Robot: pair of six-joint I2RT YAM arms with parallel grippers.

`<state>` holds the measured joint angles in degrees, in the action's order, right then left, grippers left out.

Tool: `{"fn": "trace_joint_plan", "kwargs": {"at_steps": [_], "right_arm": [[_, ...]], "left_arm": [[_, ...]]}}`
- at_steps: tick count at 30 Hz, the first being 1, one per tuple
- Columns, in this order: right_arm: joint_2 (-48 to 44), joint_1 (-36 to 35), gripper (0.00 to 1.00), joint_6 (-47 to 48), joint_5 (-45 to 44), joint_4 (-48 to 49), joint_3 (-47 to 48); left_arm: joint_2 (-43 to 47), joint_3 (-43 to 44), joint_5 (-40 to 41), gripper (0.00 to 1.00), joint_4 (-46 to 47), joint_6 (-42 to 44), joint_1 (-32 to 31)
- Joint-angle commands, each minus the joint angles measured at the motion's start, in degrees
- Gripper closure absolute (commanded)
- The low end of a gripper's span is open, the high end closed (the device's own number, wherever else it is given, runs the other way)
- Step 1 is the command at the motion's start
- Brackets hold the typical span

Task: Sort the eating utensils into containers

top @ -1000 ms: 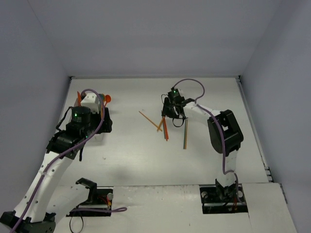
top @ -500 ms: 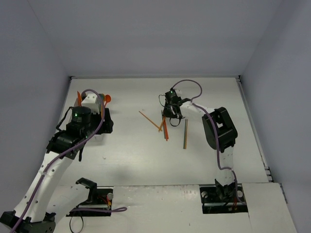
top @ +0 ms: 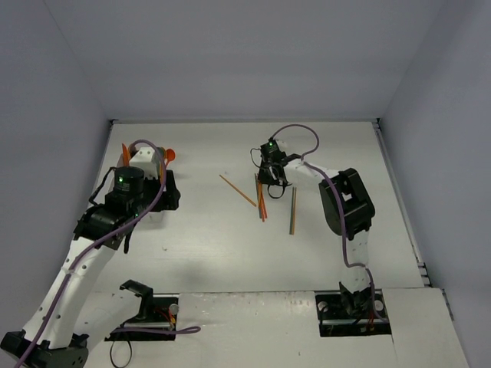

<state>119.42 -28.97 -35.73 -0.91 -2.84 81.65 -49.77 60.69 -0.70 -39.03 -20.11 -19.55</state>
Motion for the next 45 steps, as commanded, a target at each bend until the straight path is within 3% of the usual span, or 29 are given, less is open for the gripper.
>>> {"fn": "trace_joint_plan", "kwargs": {"at_steps": [1,8,16,24,27,34,45], "right_arm": [[-9.93,-0.80,1.00,3.38,-0.70,0.81,1.10],[-24.86,-5.99,1.00,18.85,3.84,2.06,-2.14],[-37.90,-9.14,1.00,24.82,14.21,6.93,-7.55],[-42.33,-9.79,1.00,25.10,18.92,7.58,-7.64],[-42.92,-9.80,1.00,24.95,19.68,7.73,-7.97],[-43.91,-9.79,1.00,24.49,21.52,8.26,-8.43],[-45.07,-9.88,1.00,23.78,22.89,8.99,-8.61]], "left_arm": [[-1.42,6.37,-2.85,0.32,2.19,-2.17,-0.40],[-7.49,13.55,-12.47,0.27,4.66,-5.29,-0.49],[-13.13,15.47,-24.12,0.23,19.64,-13.26,-1.35],[-17.37,14.29,-24.00,0.24,32.98,-17.48,-6.00],[-18.64,14.34,-22.97,0.29,35.54,-17.51,-8.04],[-21.87,16.07,-19.17,0.43,34.68,-12.94,-11.60],[-23.97,17.18,-15.39,0.48,33.60,-10.48,-12.35]]}}
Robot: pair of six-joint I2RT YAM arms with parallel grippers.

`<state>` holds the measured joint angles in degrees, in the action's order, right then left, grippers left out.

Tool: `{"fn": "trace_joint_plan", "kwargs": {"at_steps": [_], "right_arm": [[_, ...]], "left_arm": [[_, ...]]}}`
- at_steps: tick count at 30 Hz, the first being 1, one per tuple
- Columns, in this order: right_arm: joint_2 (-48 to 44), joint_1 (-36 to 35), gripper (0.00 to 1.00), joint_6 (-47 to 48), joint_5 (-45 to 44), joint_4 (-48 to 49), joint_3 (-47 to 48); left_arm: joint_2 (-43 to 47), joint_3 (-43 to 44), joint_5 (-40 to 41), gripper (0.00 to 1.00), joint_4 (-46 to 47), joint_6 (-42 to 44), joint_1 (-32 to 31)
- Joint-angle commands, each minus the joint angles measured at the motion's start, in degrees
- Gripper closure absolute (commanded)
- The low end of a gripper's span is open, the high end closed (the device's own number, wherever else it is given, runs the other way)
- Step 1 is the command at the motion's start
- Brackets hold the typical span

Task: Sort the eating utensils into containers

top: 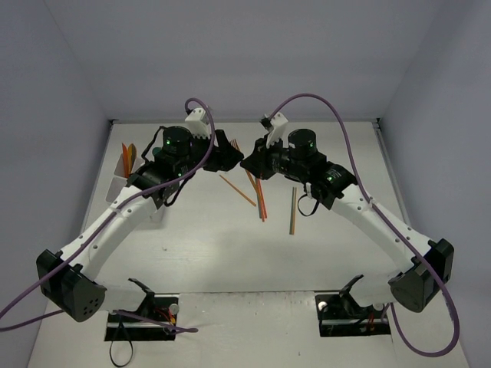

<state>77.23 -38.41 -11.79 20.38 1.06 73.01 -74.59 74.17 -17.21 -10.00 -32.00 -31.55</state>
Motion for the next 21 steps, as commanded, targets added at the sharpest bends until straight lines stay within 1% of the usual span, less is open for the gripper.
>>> {"fn": "trace_joint_plan", "kwargs": {"at_steps": [1,3,4,7,8,14,17,18,19,20,21], "right_arm": [[-2.93,-0.43,1.00,-0.22,1.71,5.15,-0.09],[-2.96,-0.43,1.00,-0.25,1.76,5.21,-0.18],[-2.96,-0.43,1.00,-0.25,1.76,5.26,-0.23],[-2.96,-0.50,1.00,-0.33,1.94,5.35,-0.34],[-2.96,-0.43,1.00,-0.34,1.95,5.35,-0.42],[-3.05,-0.43,1.00,-0.34,2.29,5.44,-0.87],[-3.05,-0.43,0.99,-0.16,2.10,5.36,-0.94],[-3.05,-0.43,0.95,-0.22,1.50,5.35,-1.00],[-3.08,-0.40,0.86,-0.21,0.97,5.35,-1.13],[-3.14,-0.35,0.75,-0.18,0.50,5.35,-1.31],[-3.14,-0.40,0.67,-0.33,0.07,5.30,-1.52]], "left_arm": [[0.73,3.70,0.83,0.50,5.20,1.18,-0.35],[0.64,3.29,0.22,0.57,6.57,0.48,-0.35],[0.76,3.00,-0.01,0.61,7.42,0.20,-0.35],[1.25,1.93,-0.09,0.69,9.34,-0.27,-0.35],[1.46,1.49,-0.02,0.74,10.71,-0.34,-0.35],[1.61,0.20,-0.39,0.95,12.56,-0.51,-0.35],[2.08,-0.70,-0.36,1.00,13.33,-0.33,-0.27],[2.32,-1.07,-0.06,1.00,13.27,0.09,-0.33],[2.63,-1.53,0.37,1.00,13.08,0.85,-0.32],[3.00,-2.05,0.95,1.00,12.74,1.87,-0.27],[3.48,-2.48,1.90,1.00,12.06,2.98,-0.27]]}}
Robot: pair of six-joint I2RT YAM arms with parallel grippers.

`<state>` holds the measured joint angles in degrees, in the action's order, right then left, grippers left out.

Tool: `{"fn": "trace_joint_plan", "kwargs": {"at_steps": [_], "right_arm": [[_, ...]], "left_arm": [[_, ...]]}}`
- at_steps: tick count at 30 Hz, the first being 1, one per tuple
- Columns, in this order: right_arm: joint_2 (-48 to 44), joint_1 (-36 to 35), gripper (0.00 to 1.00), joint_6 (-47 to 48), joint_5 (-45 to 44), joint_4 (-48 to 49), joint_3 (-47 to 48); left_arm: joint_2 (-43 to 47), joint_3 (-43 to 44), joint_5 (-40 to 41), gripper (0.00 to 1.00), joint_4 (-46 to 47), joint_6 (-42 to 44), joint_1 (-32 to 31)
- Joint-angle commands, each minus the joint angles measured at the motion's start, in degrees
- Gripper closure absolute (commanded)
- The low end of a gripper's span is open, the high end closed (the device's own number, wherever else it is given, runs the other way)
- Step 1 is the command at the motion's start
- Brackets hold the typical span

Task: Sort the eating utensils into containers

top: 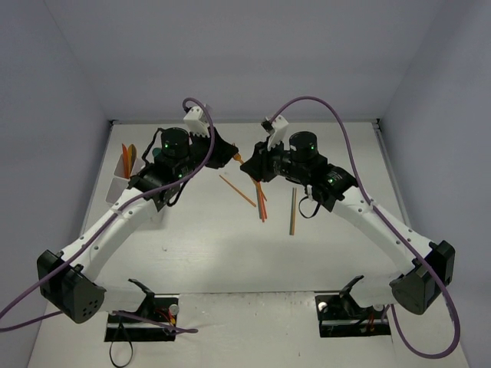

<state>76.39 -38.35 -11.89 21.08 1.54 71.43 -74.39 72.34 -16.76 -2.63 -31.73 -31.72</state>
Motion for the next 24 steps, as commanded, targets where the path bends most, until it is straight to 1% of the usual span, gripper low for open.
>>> {"fn": "trace_joint_plan", "kwargs": {"at_steps": [1,3,6,7,8,9,10,12,14,16,17,20,24], "right_arm": [[-2.30,-0.46,0.59,-0.36,-0.86,4.75,-0.14],[-2.12,-0.31,0.42,-0.61,-0.95,4.77,-0.63],[-2.05,0.22,0.28,-0.94,-0.96,4.52,-1.41],[-2.13,0.43,0.25,-0.94,-1.05,4.52,-1.69],[-2.23,0.99,0.21,-0.94,-1.14,4.42,-2.17],[-2.39,1.07,0.21,-0.96,-1.22,4.26,-2.21],[-2.47,2.05,0.20,-1.18,-1.22,4.18,-2.74],[-3.09,4.26,0.19,-1.68,-1.25,3.43,-4.10],[-3.37,6.70,0.19,-2.18,-0.90,2.62,-5.43],[-3.81,9.39,0.19,-2.47,-0.04,1.91,-6.76],[-4.26,10.73,0.19,-2.57,0.26,1.57,-7.80],[-5.22,12.07,0.19,-1.72,-0.62,0.72,-9.66],[-5.72,12.74,0.19,-1.16,-4.63,-1.13,-10.94]], "left_arm": [[3.55,-1.08,2.37,1.00,4.04,3.76,-0.10],[4.93,-1.98,4.85,1.00,2.43,6.37,0.02],[7.04,-2.83,8.96,1.00,-3.43,10.40,0.71],[7.76,-2.89,10.44,1.00,-4.50,11.87,0.89],[8.73,-2.74,13.65,1.00,-5.91,15.00,1.14],[8.81,-2.71,14.00,1.00,-7.57,15.28,1.24],[9.79,-2.33,18.21,1.00,-9.01,18.59,1.54],[10.79,-1.11,25.23,1.00,-15.28,23.42,4.05],[10.97,0.25,29.96,1.00,-19.07,27.39,6.97],[10.87,1.35,33.55,1.00,-21.81,29.15,9.09],[10.72,1.84,35.19,1.00,-22.85,30.88,11.42],[10.40,1.92,39.97,1.00,-23.46,35.70,17.06],[8.68,0.91,42.96,1.00,-21.44,38.26,21.96]]}}
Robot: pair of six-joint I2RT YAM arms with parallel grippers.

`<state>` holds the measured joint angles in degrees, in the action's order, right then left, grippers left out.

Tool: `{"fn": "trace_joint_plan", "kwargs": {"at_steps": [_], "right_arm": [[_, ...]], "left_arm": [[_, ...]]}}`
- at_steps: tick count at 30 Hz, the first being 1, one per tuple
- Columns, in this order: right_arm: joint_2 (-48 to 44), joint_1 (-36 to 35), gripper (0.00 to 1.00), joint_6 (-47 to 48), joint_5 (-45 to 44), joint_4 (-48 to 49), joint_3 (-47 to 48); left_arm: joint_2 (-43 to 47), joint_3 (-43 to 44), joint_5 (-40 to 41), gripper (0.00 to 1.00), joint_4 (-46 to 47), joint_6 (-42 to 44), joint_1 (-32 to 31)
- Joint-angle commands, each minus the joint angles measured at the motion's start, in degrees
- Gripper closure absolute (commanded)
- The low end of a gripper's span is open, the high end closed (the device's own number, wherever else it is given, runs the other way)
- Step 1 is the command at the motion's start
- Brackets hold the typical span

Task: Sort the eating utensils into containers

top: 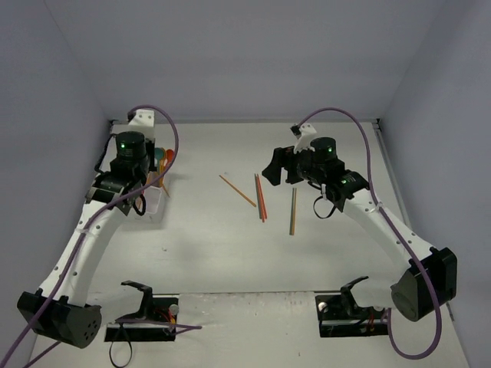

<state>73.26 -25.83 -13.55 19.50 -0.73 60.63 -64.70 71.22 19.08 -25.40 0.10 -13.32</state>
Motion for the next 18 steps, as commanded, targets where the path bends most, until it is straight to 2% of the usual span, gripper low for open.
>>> {"fn": "trace_joint_plan", "kwargs": {"at_steps": [1,7,13,18], "right_arm": [[-2.55,0.40,0.19,0.36,-3.64,1.03,-0.36],[-2.33,1.09,0.19,-0.07,-4.21,-0.95,-1.32],[-1.98,1.47,0.18,0.02,-4.70,-1.63,-1.66],[-1.02,2.62,0.18,-1.31,-8.16,-3.17,-2.00]], "left_arm": [[-1.52,1.55,7.45,1.00,2.29,6.84,4.78],[-4.31,-1.68,7.64,1.00,11.68,10.26,10.40],[-8.01,-3.14,8.19,1.00,18.11,14.78,11.04],[-10.34,-5.30,4.75,1.00,20.76,14.20,11.04]]}}
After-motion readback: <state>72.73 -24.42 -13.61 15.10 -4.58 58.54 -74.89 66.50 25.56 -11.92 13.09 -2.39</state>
